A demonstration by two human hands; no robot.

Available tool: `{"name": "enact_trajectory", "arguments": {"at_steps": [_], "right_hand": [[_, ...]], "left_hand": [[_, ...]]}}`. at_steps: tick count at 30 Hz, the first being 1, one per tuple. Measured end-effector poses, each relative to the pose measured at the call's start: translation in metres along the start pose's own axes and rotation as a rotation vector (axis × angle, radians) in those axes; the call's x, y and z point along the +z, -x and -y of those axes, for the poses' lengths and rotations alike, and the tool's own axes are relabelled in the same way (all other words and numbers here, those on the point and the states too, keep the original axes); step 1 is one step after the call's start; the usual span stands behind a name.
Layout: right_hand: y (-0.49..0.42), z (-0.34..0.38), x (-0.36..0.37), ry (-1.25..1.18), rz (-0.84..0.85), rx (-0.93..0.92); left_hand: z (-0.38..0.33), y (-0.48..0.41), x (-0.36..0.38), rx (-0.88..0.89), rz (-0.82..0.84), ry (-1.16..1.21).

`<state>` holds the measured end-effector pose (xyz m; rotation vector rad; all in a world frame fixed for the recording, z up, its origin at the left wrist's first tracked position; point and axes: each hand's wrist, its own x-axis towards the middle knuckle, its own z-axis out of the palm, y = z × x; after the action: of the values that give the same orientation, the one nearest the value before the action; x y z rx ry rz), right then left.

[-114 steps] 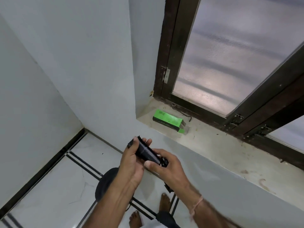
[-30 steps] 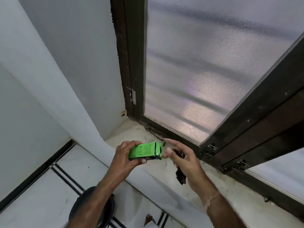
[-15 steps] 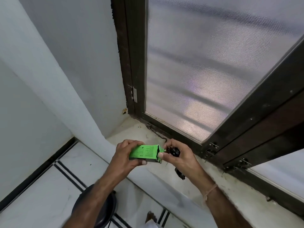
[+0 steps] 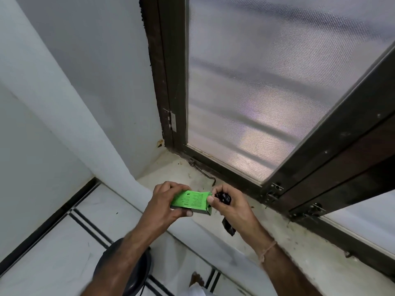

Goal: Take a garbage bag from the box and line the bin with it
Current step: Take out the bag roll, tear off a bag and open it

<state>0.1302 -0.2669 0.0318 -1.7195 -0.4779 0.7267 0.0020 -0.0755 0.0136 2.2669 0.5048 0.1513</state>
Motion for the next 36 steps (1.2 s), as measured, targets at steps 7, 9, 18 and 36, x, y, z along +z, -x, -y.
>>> {"name": "enact_trajectory", "arguments": {"at_steps": [7, 9, 18, 36], "right_hand": [[0.002, -0.034, 0.031, -0.146, -0.129, 0.120], [-0.006, -0.040, 0.037, -0.159, -0.144, 0.162], [-0.034, -0.048, 0.044, -0.105, -0.216, 0.251], [0.023, 0.001, 0.215, -0.436, -0.195, 0.433]], "left_hand": [[0.012, -0.012, 0.008, -0.086, -0.036, -0.090], [0.016, -0.024, 0.009, -0.077, -0.021, -0.148], [0.033, -0.071, 0.009, -0.033, 0.141, -0.340], [0.038, 0.084, -0.042, -0.669, 0.131, 0.791]]}}
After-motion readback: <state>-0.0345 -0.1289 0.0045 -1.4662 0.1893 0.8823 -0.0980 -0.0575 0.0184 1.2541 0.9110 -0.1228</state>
